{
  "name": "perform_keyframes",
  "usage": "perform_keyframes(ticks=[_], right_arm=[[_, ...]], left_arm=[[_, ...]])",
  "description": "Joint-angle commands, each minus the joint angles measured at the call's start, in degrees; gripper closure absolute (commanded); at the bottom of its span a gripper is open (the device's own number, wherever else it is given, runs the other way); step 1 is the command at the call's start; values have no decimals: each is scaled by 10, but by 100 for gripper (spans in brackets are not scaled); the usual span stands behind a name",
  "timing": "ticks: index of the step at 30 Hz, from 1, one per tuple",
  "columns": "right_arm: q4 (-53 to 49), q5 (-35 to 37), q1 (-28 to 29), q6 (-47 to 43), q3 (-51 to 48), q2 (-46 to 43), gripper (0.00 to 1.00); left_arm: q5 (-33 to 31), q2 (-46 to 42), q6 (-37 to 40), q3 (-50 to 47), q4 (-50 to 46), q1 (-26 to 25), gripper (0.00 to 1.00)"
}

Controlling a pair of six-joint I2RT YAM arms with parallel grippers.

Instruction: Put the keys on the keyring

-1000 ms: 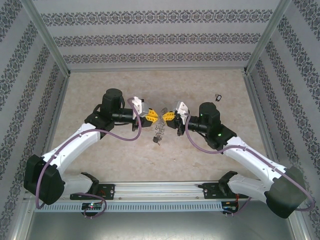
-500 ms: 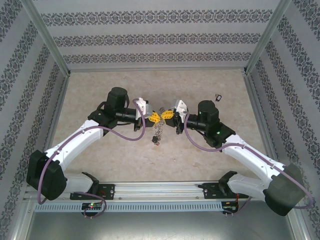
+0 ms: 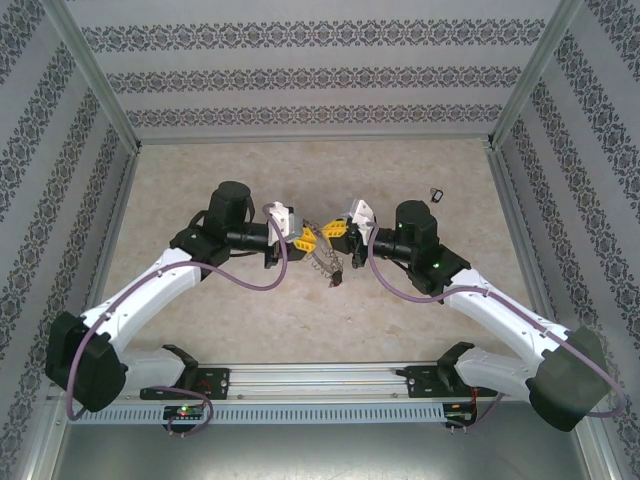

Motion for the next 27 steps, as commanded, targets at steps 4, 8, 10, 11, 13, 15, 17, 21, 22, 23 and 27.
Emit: perform_keyframes(ticks=[4, 8, 10, 11, 13, 15, 17, 21, 22, 23, 27], right_arm=[[19, -26, 1, -18, 15, -1, 100], [9, -29, 2, -20, 23, 7, 100], [8, -30, 3, -19, 26, 9, 100], [6, -31, 4, -20, 27, 12, 100], [6, -34, 6, -20, 29, 13, 100], [4, -35, 7, -20, 31, 14, 100], [7, -28, 8, -18, 30, 14, 100], [11, -16, 7, -14, 27, 12, 100], [13, -17, 7, -13, 27, 12, 100], [16, -19, 7, -10, 27, 13, 100], [25, -19, 8, -4, 30, 14, 100]], left_arm=[[-51, -29, -56, -1, 39, 21, 70], [-28, -2, -68, 13, 43, 21, 68], [-8, 14, -77, 20, 46, 20, 66], [3, 24, -81, 24, 46, 18, 64], [9, 40, -83, 35, 38, 12, 64], [10, 48, -78, 40, 35, 8, 64], [16, 49, -74, 39, 37, 5, 71], [23, 51, -65, 38, 24, 5, 75], [25, 52, -64, 38, 20, 5, 75], [27, 53, -62, 38, 14, 5, 76], [32, 54, -55, 37, 6, 5, 94]])
